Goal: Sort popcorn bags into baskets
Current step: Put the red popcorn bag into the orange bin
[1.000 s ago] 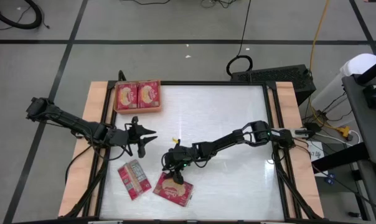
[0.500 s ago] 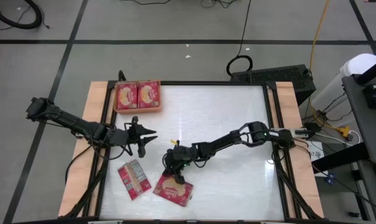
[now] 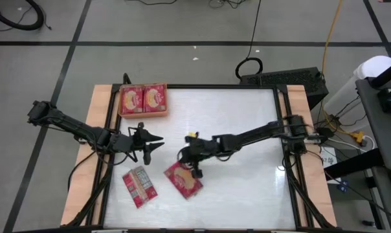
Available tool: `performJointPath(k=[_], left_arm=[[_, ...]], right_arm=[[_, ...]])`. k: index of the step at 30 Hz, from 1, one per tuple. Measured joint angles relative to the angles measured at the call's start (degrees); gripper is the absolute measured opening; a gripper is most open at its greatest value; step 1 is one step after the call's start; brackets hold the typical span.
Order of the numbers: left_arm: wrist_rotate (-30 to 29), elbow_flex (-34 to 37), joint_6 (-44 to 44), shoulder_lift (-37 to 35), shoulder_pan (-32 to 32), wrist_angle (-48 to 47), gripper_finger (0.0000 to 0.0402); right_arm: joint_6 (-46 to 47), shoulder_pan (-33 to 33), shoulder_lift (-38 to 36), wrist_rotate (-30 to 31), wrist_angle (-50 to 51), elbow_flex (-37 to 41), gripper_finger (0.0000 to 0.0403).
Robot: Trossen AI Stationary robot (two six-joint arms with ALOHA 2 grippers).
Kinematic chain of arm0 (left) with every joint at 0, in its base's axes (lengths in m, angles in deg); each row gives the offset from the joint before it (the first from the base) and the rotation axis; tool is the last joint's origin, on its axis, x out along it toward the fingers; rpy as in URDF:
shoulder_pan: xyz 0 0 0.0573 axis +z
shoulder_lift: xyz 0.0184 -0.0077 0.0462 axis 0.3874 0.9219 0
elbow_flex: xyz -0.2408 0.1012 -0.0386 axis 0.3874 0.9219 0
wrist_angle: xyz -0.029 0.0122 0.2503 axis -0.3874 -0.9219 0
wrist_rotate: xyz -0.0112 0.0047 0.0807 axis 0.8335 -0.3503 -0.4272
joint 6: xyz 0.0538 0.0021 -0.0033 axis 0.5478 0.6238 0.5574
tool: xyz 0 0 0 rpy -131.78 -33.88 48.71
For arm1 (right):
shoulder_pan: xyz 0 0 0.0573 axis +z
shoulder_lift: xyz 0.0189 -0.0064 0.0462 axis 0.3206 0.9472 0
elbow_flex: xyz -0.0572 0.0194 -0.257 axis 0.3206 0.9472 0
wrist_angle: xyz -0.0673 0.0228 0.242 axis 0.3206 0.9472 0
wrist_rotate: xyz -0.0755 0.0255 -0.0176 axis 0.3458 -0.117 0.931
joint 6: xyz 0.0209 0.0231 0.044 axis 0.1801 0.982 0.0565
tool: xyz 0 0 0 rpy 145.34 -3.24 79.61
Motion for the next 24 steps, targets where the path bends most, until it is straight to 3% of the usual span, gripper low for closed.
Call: performJointPath(k=[4,10,17,24], left_arm=[[0.2,0.0,-0.3,0.1,0.0,0.4,0.0135],[0.7,0.0,0.6,3.0,0.0,3.8,0.0207],[0.7,0.0,10.2,15.5,2.3,26.1,0.0276],[3.2,0.0,22.5,30.2,10.1,50.9,0.0275]], right_arm=[[-1.9,-0.1,-8.6,8.8,-0.3,6.2,0.0000],[-4.0,-0.6,-21.5,19.7,-5.5,17.4,0.0000],[-8.4,-2.5,-32.1,20.9,-23.9,30.7,0.0000],[-13.1,-5.7,-36.8,18.1,-32.5,35.9,0.0000]])
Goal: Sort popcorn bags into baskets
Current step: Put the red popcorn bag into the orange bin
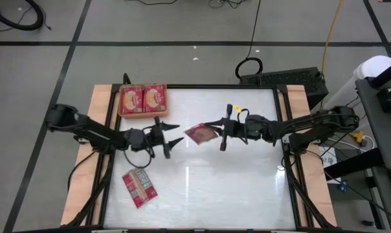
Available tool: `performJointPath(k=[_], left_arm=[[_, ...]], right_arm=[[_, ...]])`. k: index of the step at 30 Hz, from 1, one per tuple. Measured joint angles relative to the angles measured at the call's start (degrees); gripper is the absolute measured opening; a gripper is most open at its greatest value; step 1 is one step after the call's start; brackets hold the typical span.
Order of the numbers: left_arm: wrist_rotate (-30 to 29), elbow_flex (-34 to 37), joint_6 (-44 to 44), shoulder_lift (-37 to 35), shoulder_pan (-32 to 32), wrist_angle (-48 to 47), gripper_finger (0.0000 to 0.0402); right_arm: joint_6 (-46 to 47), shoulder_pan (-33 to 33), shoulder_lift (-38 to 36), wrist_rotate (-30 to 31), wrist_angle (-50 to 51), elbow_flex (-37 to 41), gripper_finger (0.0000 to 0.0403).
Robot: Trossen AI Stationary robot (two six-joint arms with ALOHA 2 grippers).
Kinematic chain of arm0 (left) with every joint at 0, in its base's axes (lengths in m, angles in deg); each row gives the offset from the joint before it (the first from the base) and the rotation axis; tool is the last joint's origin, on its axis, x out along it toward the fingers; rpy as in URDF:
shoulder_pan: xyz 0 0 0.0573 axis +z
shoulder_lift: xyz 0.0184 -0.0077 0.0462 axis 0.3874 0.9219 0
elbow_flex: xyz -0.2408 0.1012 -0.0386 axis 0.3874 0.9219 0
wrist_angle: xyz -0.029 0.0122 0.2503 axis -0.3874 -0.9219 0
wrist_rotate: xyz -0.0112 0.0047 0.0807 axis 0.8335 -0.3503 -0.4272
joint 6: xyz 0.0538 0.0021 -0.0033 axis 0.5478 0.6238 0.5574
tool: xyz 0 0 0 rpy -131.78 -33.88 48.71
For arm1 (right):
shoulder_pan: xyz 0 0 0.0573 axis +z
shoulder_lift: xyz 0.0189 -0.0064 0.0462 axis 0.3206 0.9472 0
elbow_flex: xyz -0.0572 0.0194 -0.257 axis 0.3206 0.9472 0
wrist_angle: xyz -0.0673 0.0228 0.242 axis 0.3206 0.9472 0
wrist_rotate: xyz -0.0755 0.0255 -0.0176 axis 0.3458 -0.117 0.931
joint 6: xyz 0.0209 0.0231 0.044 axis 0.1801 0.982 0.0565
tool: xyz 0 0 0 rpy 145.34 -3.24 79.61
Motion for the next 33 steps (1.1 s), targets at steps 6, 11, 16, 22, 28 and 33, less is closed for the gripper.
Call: performJointPath(k=[6,11,16,22,28,33], left_arm=[[14.9,0.0,-1.9,9.9,7.5,17.7,0.0244],[21.3,0.0,-1.8,14.9,9.8,24.9,0.0217],[22.0,-2.8,-3.1,18.3,10.8,26.1,0.0208],[18.4,-8.1,-1.6,23.0,10.8,25.3,0.0203],[17.0,-9.2,-2.5,24.7,12.3,25.6,0.0136],[17.5,-8.7,-6.3,24.7,14.4,24.6,0.0105]], right_arm=[[-0.5,-1.5,-0.2,-2.0,-2.9,0.0,0.0000],[-0.9,-2.1,-0.1,-2.0,-5.4,0.0,0.0000],[0.6,-3.2,-0.1,-3.3,-7.5,0.0,0.0000],[3.4,-3.4,1.8,-4.8,-9.9,-0.1,0.0000],[4.5,-3.2,2.0,-4.9,-9.5,-0.1,0.0000],[4.5,-3.2,2.0,-4.9,-9.1,0.0,0.0000]])
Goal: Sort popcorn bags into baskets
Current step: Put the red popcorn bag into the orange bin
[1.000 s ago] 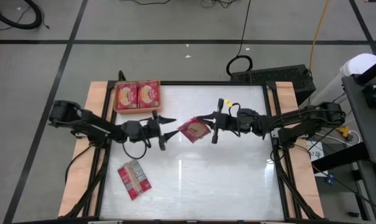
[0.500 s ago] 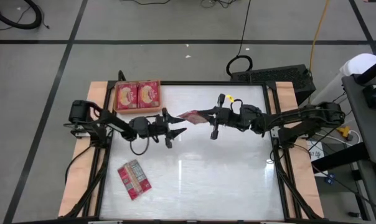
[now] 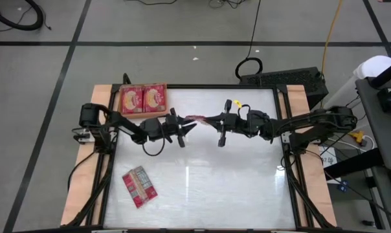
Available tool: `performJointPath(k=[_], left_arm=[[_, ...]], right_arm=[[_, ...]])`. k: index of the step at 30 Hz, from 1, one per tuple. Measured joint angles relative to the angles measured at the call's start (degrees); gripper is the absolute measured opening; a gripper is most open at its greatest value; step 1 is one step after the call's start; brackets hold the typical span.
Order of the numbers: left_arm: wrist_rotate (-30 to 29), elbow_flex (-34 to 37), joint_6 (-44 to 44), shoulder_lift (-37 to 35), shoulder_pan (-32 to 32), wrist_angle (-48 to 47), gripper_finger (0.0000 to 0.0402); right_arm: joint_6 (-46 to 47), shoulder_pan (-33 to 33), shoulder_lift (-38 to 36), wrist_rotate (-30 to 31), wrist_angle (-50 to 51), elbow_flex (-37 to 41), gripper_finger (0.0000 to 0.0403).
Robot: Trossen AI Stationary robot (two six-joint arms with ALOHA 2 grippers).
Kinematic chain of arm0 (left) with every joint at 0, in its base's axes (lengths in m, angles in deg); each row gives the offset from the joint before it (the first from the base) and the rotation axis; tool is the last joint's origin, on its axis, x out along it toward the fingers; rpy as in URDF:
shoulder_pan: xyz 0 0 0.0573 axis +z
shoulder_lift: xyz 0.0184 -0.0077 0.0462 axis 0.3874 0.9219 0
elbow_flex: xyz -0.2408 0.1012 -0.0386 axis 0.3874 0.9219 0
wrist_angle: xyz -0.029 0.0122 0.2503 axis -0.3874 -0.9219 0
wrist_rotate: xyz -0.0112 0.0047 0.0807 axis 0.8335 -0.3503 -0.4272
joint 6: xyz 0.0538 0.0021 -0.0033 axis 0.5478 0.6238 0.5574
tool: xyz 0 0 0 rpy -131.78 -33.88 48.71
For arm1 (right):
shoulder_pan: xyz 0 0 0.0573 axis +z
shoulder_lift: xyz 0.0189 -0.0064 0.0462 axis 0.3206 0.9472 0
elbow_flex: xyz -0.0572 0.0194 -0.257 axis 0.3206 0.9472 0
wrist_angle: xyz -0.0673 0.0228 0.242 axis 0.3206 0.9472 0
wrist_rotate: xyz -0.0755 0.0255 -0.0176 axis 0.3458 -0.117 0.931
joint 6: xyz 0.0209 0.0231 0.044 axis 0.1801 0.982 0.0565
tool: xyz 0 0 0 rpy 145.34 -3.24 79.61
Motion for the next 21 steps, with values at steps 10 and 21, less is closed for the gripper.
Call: performJointPath(k=[10,21], left_arm=[[5.7,0.0,2.3,0.0,0.4,0.4,0.0176],[9.6,0.1,6.1,0.0,1.1,-3.2,0.0023]], right_arm=[[0.2,0.0,0.0,0.0,-0.3,0.0,0.0000],[4.1,0.0,-0.2,0.4,7.7,0.0,0.0000]])
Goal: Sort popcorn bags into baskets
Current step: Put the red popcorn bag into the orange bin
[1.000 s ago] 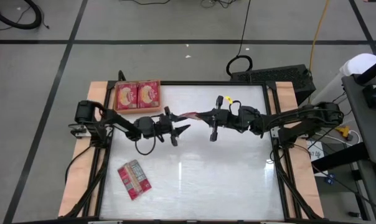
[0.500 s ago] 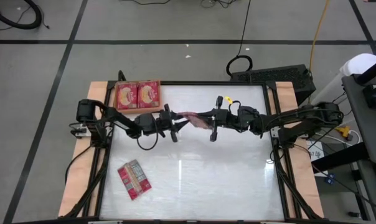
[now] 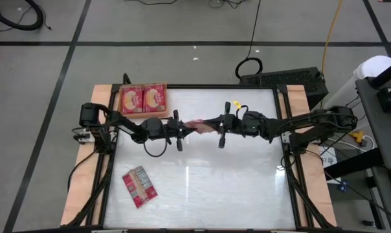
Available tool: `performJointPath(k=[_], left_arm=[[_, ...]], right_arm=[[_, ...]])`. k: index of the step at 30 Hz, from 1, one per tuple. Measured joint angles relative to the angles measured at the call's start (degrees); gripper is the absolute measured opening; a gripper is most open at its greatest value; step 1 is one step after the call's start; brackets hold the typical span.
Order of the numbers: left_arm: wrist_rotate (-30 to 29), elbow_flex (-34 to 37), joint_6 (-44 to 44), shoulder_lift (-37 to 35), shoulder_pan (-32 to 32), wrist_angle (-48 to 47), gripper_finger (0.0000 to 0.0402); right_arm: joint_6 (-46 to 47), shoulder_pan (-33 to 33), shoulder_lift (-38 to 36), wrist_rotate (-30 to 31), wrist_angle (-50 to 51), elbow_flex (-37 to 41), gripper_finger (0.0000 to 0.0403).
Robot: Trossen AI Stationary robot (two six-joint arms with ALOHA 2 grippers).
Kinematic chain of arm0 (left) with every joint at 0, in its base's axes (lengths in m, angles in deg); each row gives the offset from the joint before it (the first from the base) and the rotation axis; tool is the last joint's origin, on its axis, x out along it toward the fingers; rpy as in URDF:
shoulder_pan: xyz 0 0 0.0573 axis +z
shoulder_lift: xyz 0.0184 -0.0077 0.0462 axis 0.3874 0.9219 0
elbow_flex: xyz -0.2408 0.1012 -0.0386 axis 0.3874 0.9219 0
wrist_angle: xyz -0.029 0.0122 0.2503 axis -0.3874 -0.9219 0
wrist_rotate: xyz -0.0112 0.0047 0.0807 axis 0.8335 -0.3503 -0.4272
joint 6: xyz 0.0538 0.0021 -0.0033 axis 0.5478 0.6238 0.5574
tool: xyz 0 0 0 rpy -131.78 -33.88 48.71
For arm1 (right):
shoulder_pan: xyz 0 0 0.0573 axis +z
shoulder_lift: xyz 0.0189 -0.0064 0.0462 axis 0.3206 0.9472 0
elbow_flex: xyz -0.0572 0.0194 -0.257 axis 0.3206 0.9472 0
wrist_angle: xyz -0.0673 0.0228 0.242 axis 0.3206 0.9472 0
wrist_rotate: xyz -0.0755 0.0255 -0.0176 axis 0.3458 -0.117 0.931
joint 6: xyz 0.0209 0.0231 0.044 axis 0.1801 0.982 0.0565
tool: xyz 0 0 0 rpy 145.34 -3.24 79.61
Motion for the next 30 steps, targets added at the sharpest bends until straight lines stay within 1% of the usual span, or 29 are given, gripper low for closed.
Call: performJointPath(k=[3,6,8,10,14,17,19,24,27,30], left_arm=[[-0.1,0.0,1.1,-0.1,0.1,-4.7,0.0030],[-0.1,0.0,2.7,-3.0,0.0,-11.3,0.0018],[-0.2,0.0,3.4,-5.9,0.1,-17.6,0.0016],[-0.8,0.0,3.9,-9.9,0.1,-24.6,0.0016],[-2.5,0.0,6.3,-19.2,-0.2,-36.3,0.0021],[-2.8,0.0,6.8,-26.2,-0.3,-45.9,0.0021],[-2.8,0.0,6.7,-30.9,-0.4,-52.2,0.0017],[-3.8,-0.5,4.7,-40.0,-1.9,-66.5,0.0017],[-5.2,-3.9,3.1,-42.0,-3.5,-75.3,0.0016],[-7.4,-8.9,2.1,-41.2,-5.3,-85.5,0.0016]], right_arm=[[3.3,0.2,-0.4,2.2,6.3,0.0,0.0004],[7.0,1.4,-1.7,7.2,13.5,-0.1,0.0025],[9.2,2.6,-2.6,11.0,18.3,-0.2,0.0048],[11.0,3.8,-2.7,14.1,20.9,-0.4,0.0076],[11.7,5.8,-2.7,17.9,23.9,-4.2,0.0138],[11.2,6.1,-2.5,17.9,26.2,-7.8,0.0178],[11.5,5.9,-2.4,17.4,28.2,-10.1,0.0197],[9.5,5.1,-2.1,11.2,29.2,-13.3,0.0228],[9.4,4.8,-1.9,7.4,28.2,-13.3,0.0234],[9.3,4.8,-1.4,5.5,26.4,-13.4,0.0235]])
